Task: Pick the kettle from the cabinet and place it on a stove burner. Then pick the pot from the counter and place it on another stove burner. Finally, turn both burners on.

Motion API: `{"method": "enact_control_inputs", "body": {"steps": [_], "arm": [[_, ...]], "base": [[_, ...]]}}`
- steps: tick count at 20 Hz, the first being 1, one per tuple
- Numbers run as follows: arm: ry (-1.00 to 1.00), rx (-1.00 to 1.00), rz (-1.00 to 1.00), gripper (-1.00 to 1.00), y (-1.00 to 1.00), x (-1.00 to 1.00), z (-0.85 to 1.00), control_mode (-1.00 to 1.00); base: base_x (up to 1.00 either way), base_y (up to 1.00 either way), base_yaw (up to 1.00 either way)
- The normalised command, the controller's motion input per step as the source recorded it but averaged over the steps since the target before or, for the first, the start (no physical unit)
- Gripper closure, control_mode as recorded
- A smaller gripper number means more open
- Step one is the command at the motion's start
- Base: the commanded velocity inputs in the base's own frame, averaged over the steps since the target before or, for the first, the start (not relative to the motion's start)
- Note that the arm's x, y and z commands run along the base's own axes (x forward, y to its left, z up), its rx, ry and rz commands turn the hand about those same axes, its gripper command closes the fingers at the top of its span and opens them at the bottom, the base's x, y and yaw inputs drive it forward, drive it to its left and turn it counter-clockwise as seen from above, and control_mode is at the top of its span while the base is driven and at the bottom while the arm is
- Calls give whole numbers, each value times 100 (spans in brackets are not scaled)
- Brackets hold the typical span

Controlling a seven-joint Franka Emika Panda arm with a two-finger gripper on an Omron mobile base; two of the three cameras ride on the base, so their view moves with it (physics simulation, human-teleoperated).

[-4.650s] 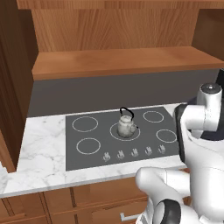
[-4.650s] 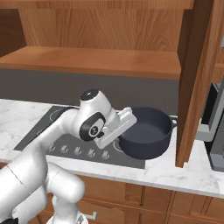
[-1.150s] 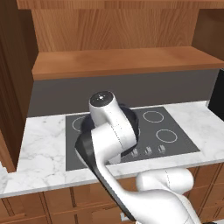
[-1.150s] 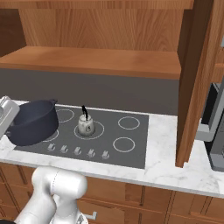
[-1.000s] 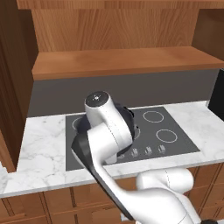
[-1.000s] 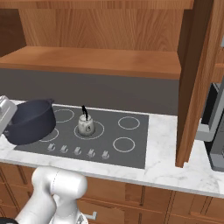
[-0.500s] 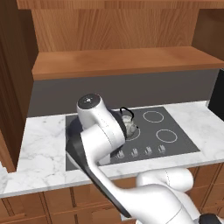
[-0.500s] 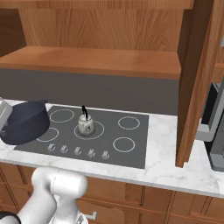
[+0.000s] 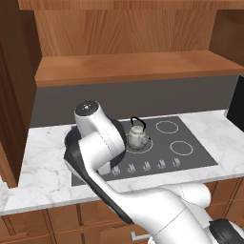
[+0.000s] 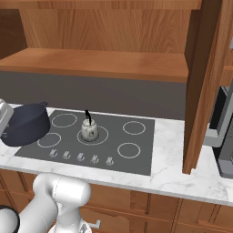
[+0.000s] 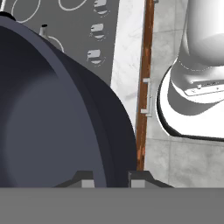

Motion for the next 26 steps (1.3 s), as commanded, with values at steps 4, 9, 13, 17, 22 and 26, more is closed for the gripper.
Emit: {"method": "enact_control_inputs", "body": {"steps": [4, 9, 13, 17, 22, 26], "arm": [[0, 0, 0, 100, 4, 32, 0, -100], [1, 0, 0, 100, -1, 17, 0, -100], [0, 0, 0, 100, 0, 29, -4, -100], [0, 0, 0, 100, 0, 39, -5, -100], [-2, 0, 0, 100, 0, 38, -12, -100], [-1, 0, 0, 100, 0, 40, -20, -100]], "base": [[0, 0, 0], [0, 0, 0], [0, 0, 0], [0, 0, 0], [0, 0, 0], [0, 0, 0]]}}
